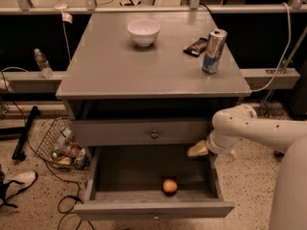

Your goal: Place orange into middle drawer

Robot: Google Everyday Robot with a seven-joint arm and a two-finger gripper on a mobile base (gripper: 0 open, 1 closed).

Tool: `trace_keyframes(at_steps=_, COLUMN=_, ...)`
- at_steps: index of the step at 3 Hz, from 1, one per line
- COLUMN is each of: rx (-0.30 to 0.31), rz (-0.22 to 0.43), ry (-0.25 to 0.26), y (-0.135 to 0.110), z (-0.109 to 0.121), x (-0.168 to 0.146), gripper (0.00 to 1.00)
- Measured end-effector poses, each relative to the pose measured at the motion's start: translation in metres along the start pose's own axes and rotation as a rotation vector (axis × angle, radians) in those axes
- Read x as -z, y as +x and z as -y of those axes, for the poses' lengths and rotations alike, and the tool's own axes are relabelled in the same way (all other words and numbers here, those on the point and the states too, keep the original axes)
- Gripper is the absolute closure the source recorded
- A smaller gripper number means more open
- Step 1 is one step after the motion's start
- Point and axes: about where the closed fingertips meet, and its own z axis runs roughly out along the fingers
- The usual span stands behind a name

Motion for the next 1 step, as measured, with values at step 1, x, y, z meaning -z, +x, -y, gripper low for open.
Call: trace_keyframes(at_steps=1, rx=-0.031, rz=-0.039, ry=0.032, y=0.0208, z=0.0145, x=0.008, gripper=0.0)
